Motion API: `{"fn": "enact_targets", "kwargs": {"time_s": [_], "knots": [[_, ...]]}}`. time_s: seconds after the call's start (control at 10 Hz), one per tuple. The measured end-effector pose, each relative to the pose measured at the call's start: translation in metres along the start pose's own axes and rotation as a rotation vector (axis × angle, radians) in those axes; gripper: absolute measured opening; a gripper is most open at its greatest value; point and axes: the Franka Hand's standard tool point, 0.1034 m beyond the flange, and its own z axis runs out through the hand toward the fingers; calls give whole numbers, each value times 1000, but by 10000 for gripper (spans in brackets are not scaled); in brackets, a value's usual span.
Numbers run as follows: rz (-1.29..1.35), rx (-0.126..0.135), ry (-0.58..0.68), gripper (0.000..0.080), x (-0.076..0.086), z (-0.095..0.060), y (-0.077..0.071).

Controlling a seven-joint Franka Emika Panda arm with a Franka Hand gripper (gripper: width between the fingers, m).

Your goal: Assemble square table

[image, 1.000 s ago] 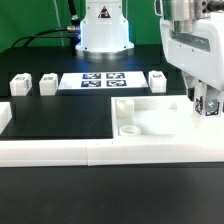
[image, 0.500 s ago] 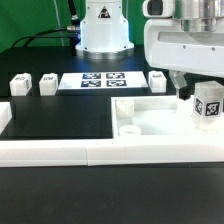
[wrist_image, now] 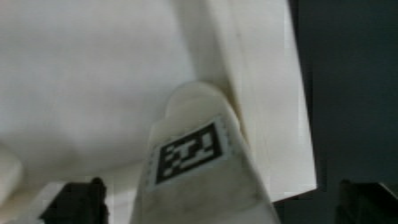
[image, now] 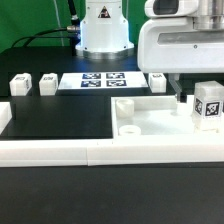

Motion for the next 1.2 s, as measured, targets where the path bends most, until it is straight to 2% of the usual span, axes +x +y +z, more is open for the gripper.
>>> {"fn": "enact_targets", "kwargs": {"time_s": [0.2, 0.4, 0.7, 1.0, 1.1, 1.2], "knots": [[13, 0, -2, 640, -1, 1, 0], [26, -1, -3, 289, -1, 2, 0], [231, 0, -3, 290, -1, 2, 1], [757, -25, -15, 290, -3, 1, 2], [952, -11, -30, 290, -4, 2, 1], [1185, 18, -54, 291, -4, 3, -2]]}}
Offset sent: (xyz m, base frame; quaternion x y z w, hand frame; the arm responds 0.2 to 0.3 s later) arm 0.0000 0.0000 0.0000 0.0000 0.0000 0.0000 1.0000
